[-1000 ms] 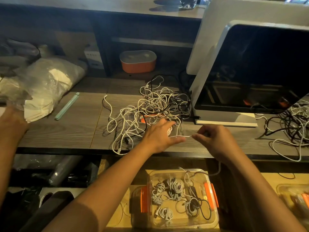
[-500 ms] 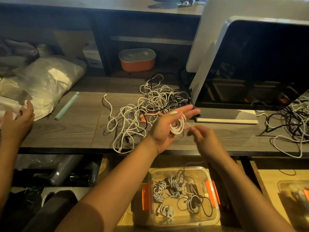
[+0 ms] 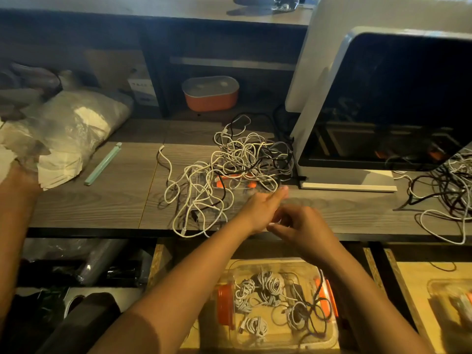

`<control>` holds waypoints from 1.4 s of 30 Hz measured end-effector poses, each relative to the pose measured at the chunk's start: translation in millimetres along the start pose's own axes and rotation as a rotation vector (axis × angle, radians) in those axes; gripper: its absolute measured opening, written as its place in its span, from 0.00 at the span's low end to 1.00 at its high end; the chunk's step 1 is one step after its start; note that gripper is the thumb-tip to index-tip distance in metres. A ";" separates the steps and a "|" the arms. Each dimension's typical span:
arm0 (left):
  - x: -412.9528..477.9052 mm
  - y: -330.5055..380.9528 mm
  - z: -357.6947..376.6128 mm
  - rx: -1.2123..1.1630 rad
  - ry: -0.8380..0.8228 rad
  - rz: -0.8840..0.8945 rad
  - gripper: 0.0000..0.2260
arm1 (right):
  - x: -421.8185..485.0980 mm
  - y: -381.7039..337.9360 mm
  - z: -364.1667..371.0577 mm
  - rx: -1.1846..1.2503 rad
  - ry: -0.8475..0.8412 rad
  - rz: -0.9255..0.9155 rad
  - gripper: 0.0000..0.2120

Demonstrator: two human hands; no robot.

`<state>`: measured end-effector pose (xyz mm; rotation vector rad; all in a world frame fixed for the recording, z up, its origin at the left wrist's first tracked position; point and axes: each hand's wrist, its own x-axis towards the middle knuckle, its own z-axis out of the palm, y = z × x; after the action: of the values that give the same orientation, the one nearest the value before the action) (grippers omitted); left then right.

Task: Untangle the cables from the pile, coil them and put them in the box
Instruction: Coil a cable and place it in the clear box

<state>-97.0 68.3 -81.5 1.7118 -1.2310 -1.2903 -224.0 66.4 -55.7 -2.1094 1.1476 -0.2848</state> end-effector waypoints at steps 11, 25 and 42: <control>-23.2 11.5 -24.0 -0.058 -0.417 -0.133 0.26 | 0.4 9.5 -11.1 0.015 -0.039 -0.110 0.06; -26.8 10.3 -1.7 -0.633 -0.117 -0.053 0.24 | 0.9 0.7 0.4 0.487 0.268 0.031 0.09; -26.9 -25.4 13.3 0.124 0.332 0.065 0.26 | 2.5 19.6 -21.0 -0.080 -0.189 0.112 0.07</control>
<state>-104.3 102.7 -99.1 1.8669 -1.1760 -0.8628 -245.6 47.3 -54.0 -2.0817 1.1757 0.0128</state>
